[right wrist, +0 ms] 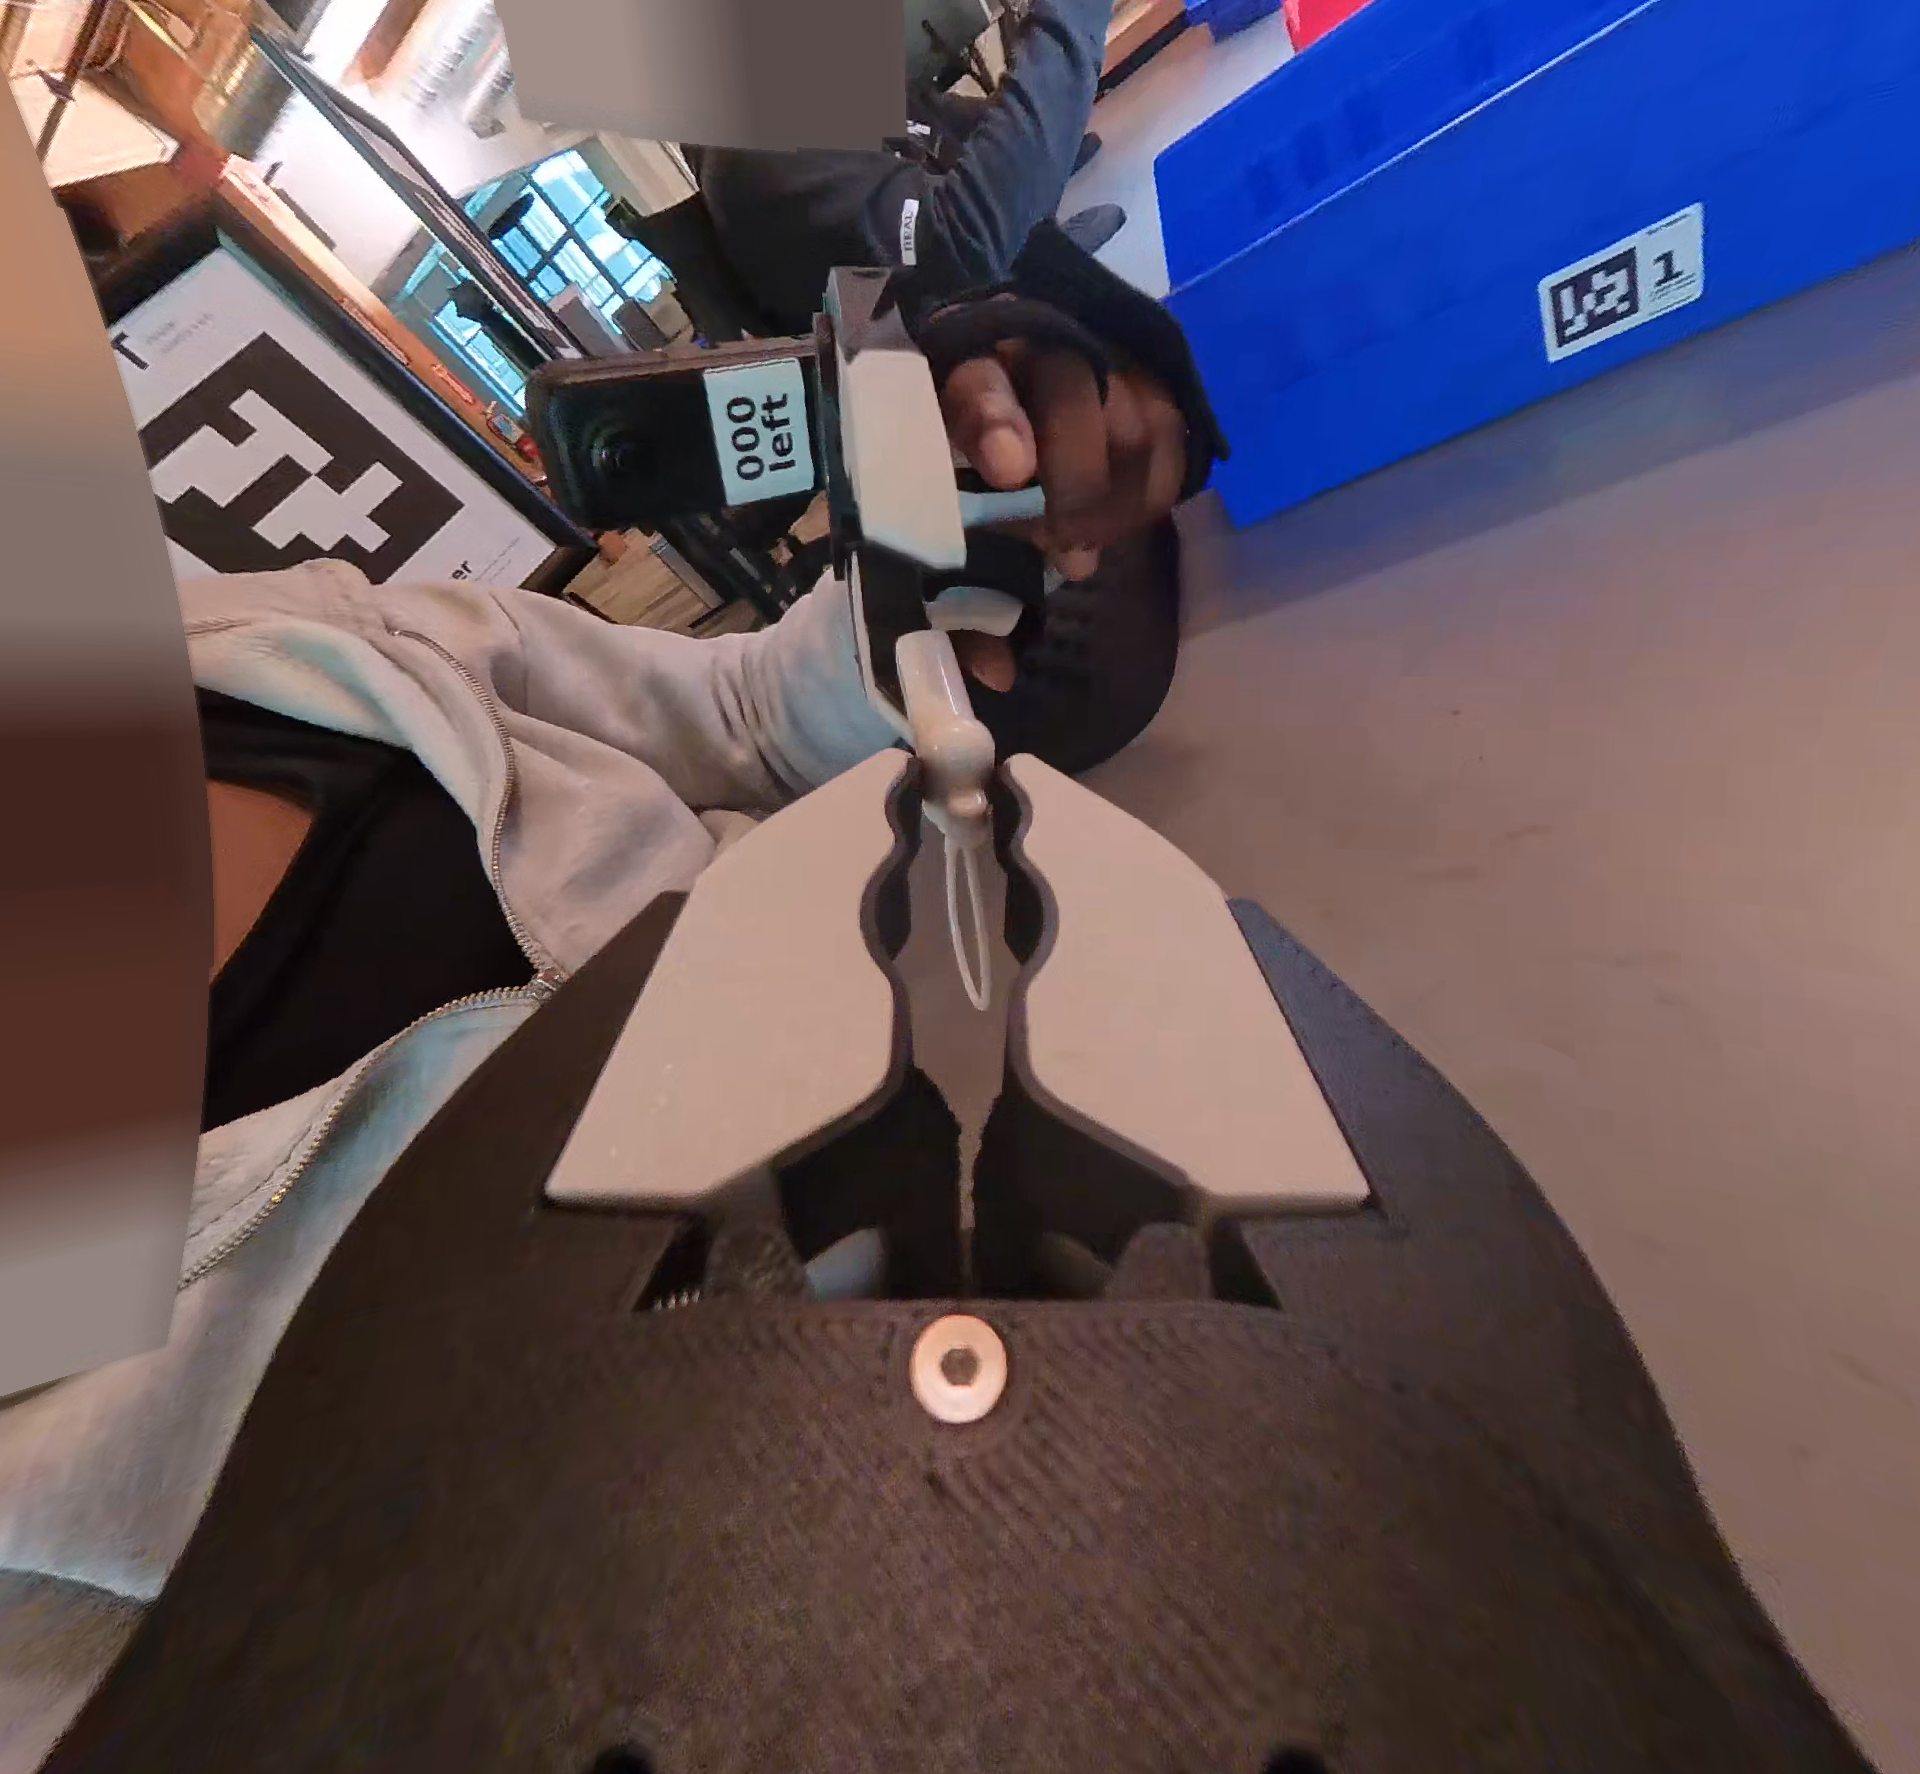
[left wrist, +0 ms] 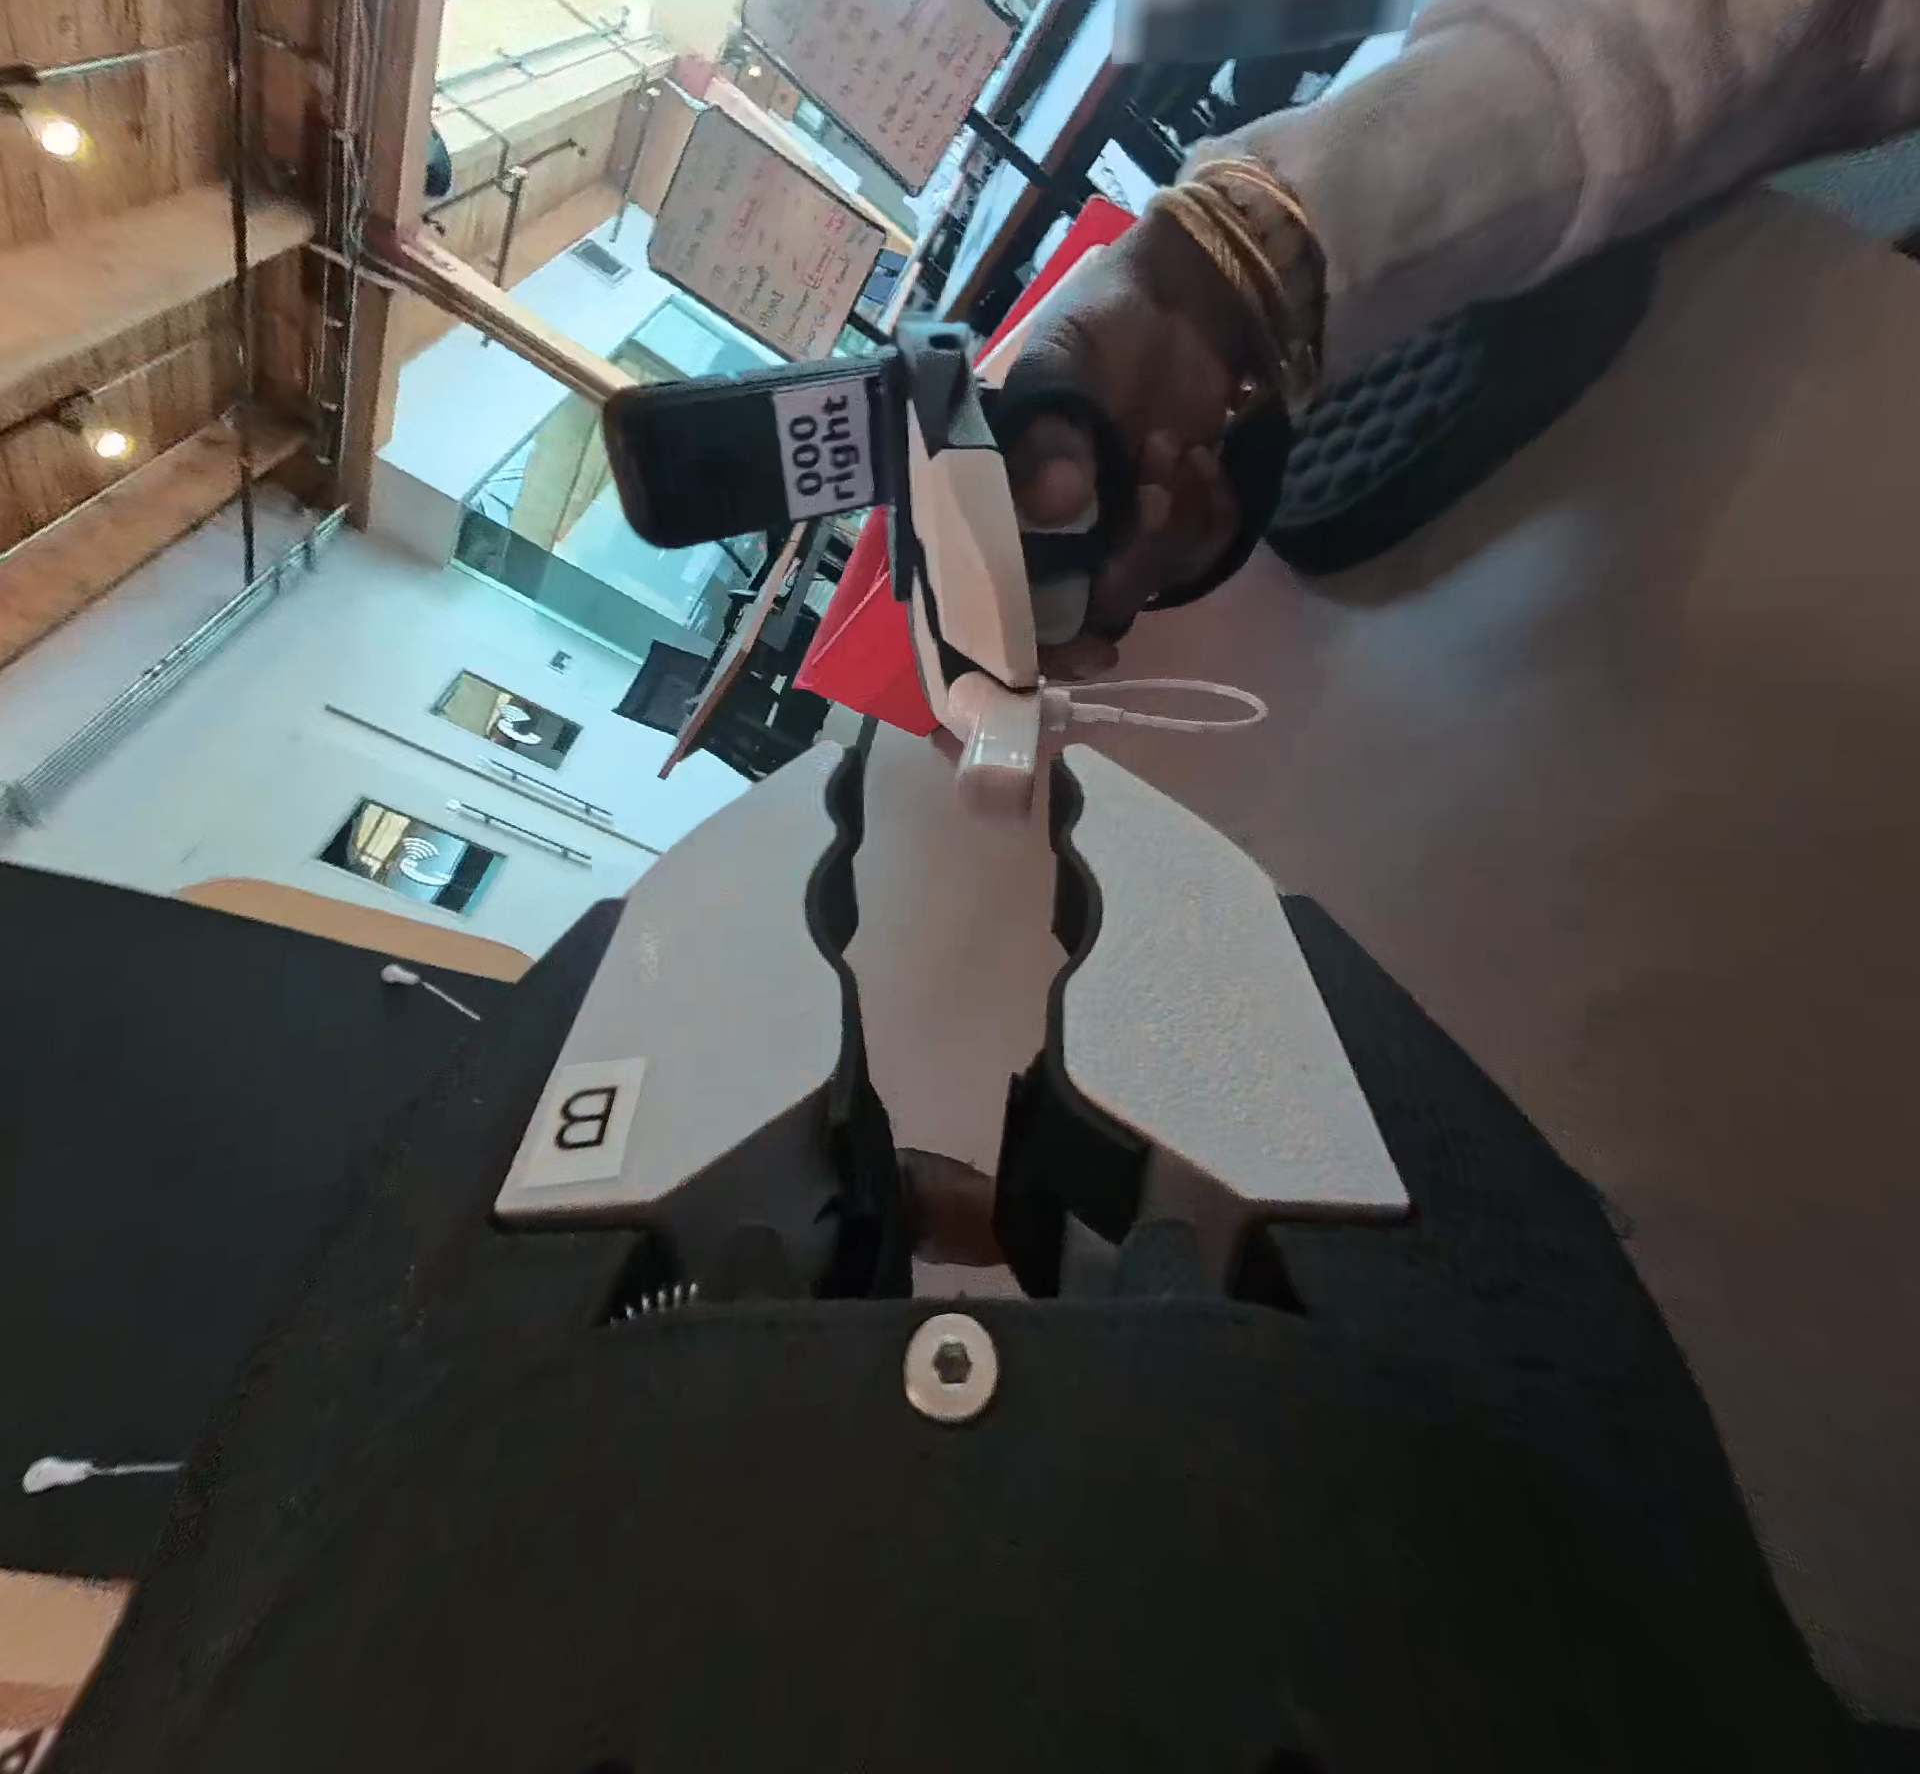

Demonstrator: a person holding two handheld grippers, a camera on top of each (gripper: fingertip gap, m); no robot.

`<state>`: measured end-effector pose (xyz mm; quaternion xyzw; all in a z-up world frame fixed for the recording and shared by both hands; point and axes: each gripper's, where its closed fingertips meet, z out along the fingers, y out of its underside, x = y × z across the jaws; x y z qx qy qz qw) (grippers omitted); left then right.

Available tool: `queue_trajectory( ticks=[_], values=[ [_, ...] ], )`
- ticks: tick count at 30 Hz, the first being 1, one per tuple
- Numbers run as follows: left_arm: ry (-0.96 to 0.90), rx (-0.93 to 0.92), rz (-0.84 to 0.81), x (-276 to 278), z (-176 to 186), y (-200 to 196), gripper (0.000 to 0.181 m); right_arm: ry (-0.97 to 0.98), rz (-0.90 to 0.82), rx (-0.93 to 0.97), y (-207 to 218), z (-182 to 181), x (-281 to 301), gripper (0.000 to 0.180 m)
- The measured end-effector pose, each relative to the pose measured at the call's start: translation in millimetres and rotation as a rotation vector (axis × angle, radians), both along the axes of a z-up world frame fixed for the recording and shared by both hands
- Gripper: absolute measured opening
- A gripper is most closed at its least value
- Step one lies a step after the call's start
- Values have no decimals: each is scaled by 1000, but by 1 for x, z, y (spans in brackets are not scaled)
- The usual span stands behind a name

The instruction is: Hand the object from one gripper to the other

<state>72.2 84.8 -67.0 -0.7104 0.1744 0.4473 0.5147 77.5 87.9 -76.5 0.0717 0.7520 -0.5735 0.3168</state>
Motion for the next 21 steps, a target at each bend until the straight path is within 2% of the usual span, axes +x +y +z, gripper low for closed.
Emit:
queue_trajectory(
  ticks=[4, 8, 11, 13, 17, 19, 21],
  values=[
    [-11, -36, -5, 0, -6, 1, 14, -19, 4, 5, 0, -1, 0, 13],
    [-133, 15, 5, -3, -3, -1, 13, 79, -16, -32, 0, 2, -2, 15],
    [-419, 159, -24, -8, 4, -5, 13, 374, -100, -126, -4, 13, -8, 50],
    [-663, 257, -95, -5, 7, -7, 13, 615, -137, -228, -3, 27, -4, 62],
    [-1126, 450, -219, -7, 15, -14, 13, 1058, -239, -471, 9, 57, 9, 58],
    [-1256, 530, -303, -6, 22, -17, 13, 1213, -281, -551, 17, 66, 13, 58],
    [-1326, 531, -365, 0, 24, -17, 13, 1333, -298, -527, 18, 62, 10, 60]
  ],
)
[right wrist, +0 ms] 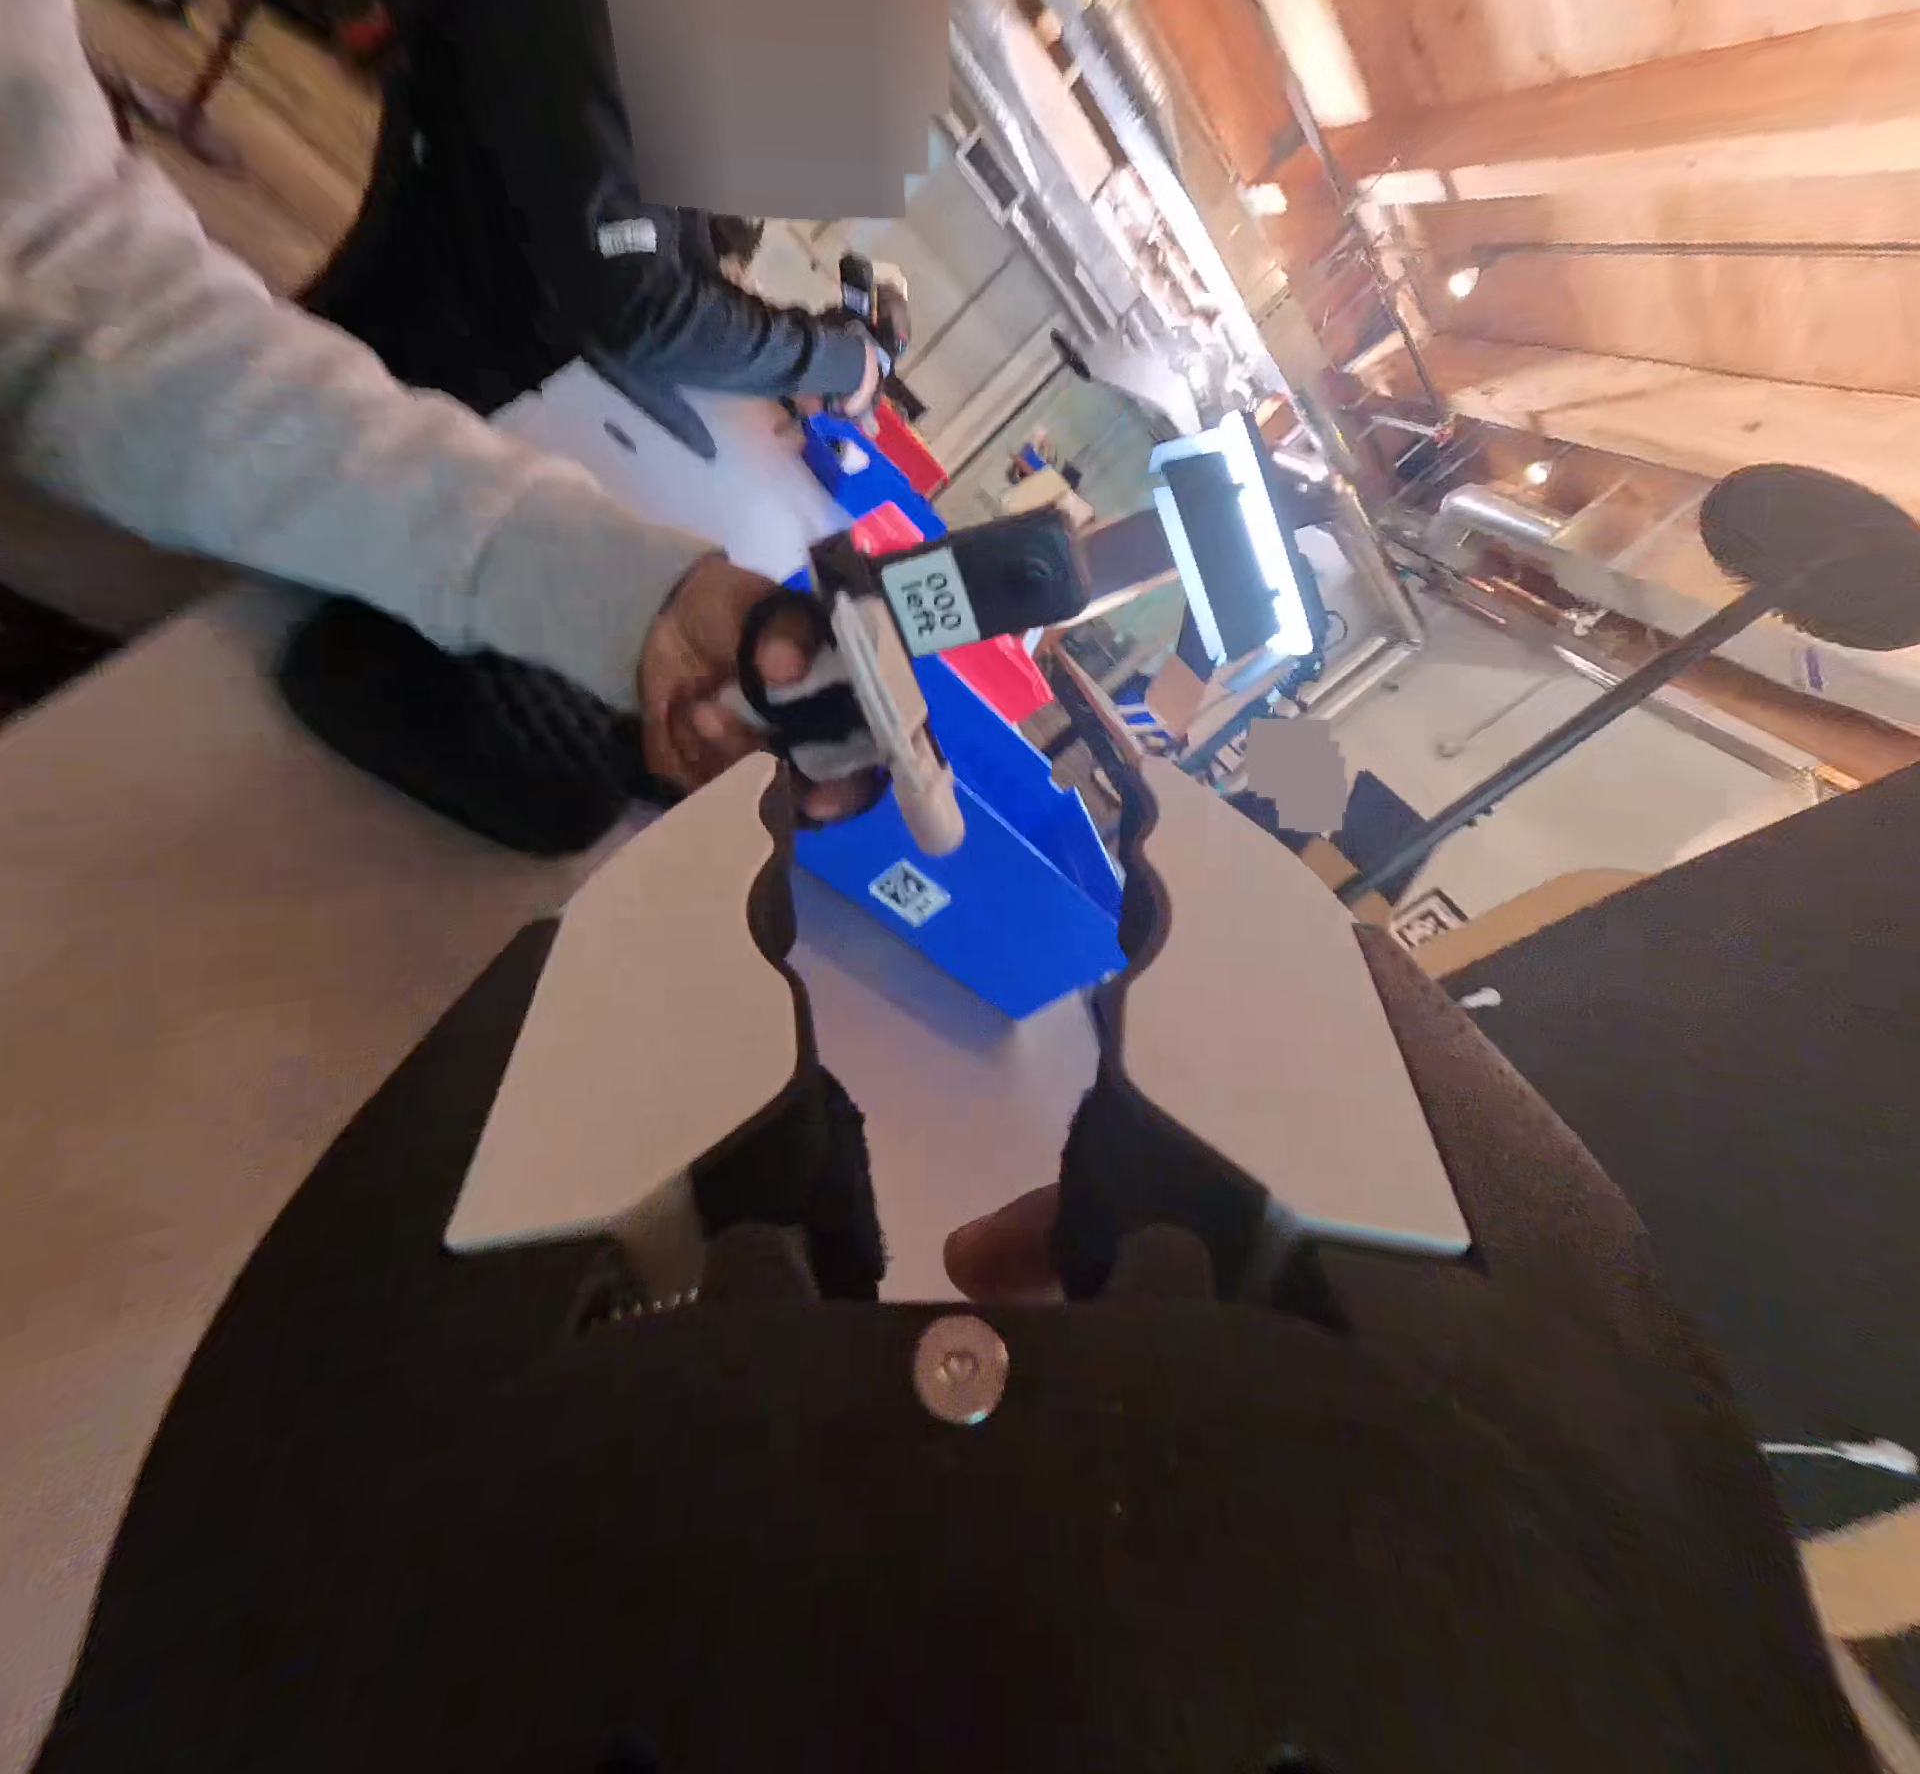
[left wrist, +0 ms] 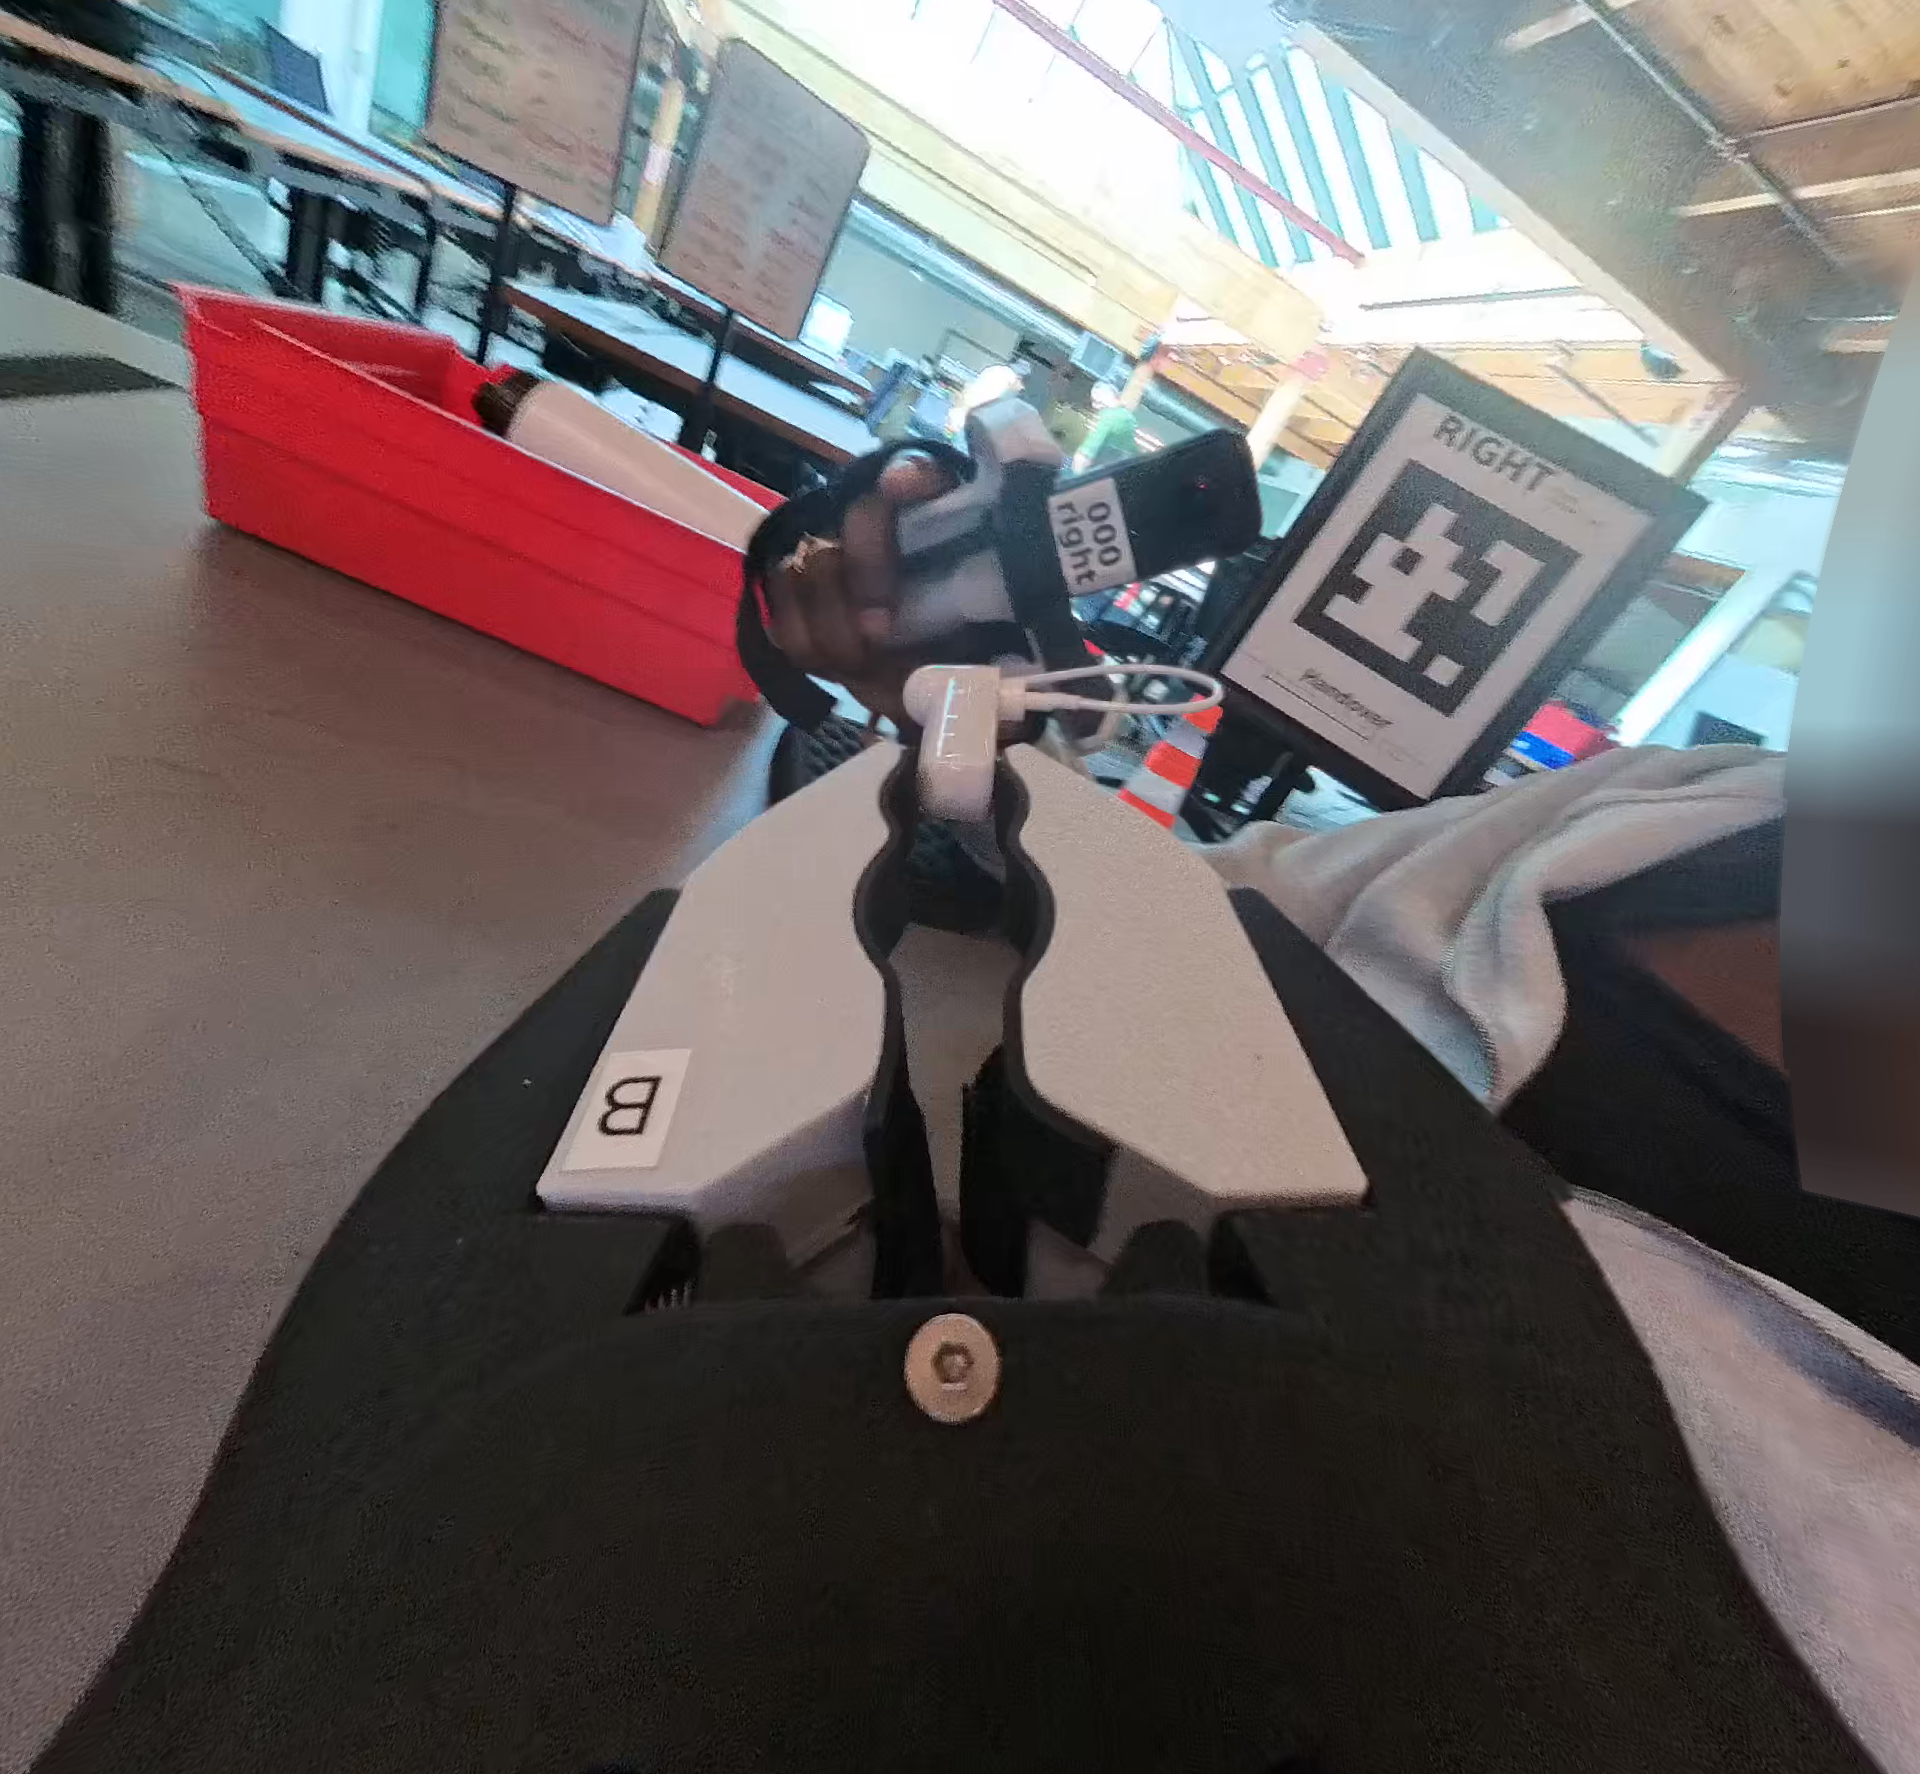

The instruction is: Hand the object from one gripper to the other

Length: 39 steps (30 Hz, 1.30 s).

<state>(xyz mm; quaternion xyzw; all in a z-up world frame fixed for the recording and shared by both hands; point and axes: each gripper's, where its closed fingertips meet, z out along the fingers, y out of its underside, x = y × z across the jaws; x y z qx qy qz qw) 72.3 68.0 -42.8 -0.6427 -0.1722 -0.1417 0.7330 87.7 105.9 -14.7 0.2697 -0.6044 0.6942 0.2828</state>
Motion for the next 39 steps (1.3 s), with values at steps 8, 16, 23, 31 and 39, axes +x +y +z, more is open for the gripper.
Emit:
queue_trajectory(
  ticks=[8, 16, 23, 31, 39],
  values=[
    [-80, -107, -105, 13, -22, 14, 13, 218, -119, 168, -22, -37, -2, 31],
    [146, -107, -9, 9, -13, 15, 43, -23, -81, 178, -22, -32, -7, 13],
    [1219, -373, 475, -4, 0, 6, 58, -1209, 359, 293, -9, -29, -20, 13],
    [1370, -495, 419, -1, -20, 19, 27, -1351, 437, 427, -16, -44, -5, 13],
    [1219, -434, 375, 3, -16, 19, 13, -1291, 424, 388, -18, -42, -7, 16]
  ],
)
